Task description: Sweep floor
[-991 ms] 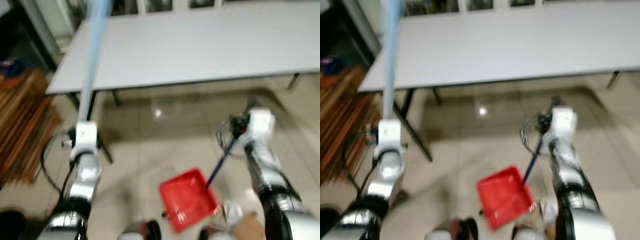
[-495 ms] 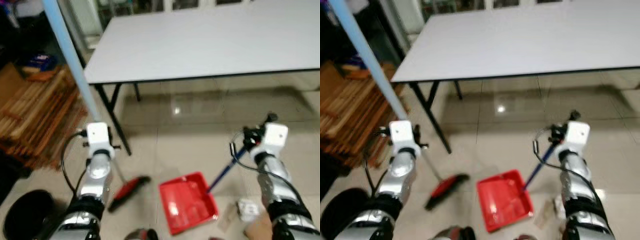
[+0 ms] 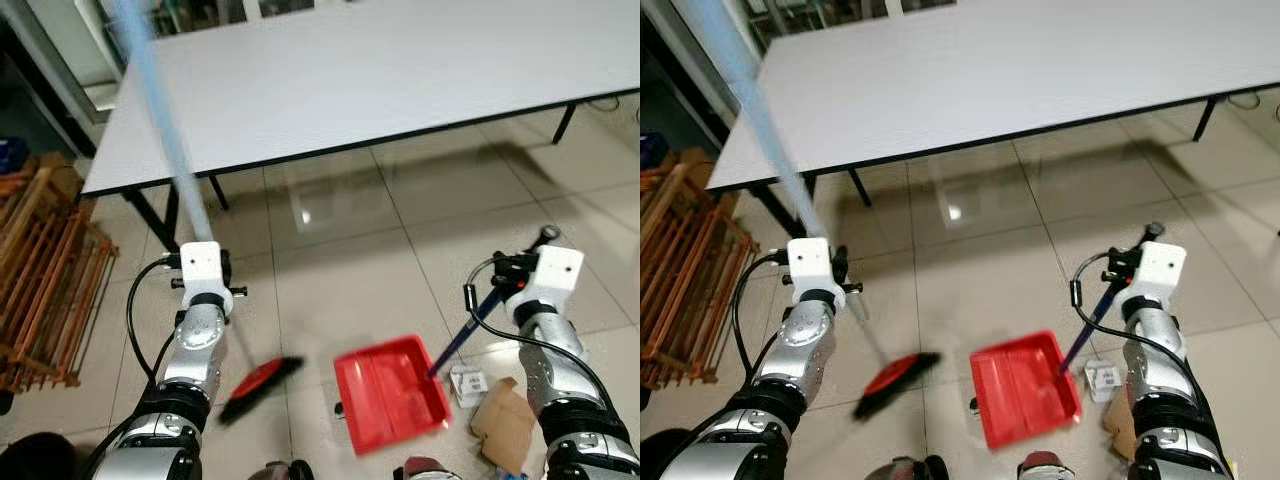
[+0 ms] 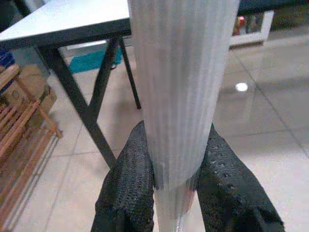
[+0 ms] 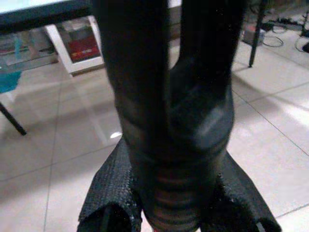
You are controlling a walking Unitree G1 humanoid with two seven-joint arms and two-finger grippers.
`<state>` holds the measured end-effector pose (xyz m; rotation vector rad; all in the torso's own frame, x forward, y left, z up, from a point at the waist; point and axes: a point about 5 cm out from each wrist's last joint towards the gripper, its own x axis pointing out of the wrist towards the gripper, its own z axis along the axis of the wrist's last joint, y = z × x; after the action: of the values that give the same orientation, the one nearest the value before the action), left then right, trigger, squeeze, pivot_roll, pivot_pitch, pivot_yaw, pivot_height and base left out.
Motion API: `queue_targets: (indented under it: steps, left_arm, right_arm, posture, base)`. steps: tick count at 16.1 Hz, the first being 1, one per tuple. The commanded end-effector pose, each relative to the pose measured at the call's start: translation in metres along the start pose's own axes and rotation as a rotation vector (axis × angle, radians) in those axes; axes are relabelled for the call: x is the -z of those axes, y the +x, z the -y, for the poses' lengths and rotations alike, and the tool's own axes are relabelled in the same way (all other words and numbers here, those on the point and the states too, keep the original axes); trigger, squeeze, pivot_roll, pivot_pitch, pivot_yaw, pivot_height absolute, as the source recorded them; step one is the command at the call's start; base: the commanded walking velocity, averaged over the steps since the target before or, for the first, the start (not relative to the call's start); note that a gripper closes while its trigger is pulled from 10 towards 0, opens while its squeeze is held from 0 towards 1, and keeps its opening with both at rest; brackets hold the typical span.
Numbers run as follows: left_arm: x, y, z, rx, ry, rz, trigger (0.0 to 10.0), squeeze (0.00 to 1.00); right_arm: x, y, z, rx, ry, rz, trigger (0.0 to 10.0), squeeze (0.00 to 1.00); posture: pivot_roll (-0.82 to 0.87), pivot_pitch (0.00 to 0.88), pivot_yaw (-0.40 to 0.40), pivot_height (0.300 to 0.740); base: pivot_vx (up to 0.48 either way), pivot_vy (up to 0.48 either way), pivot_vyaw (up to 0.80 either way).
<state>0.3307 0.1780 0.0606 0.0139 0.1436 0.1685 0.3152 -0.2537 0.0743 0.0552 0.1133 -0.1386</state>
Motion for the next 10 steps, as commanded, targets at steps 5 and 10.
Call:
queue_targets:
  steps: [5, 10]
  left_arm:
    - [-0.0006, -0.0001, -0.0096, -0.017, 0.007, 0.021, 10.0, 0.00]
    - [0.0002, 0.0008, -0.0113, -0.005, -0.011, 0.009, 10.0, 0.00]
  right_arm:
    - [-0.0155, 0.0073, -0.0086, -0.014, 0.029, 0.041, 10.0, 0.00]
    - [-0.0145, 0.0061, -0.0089, -0.014, 0.024, 0.029, 10.0, 0.00]
  posture:
    - [-0.28, 0.064, 0.132, 0.740]
    - [-0.28, 0.067, 0.130, 0.740]
  base:
    - [0.000, 0.000, -0.22]
    - [0.000, 0.000, -0.80]
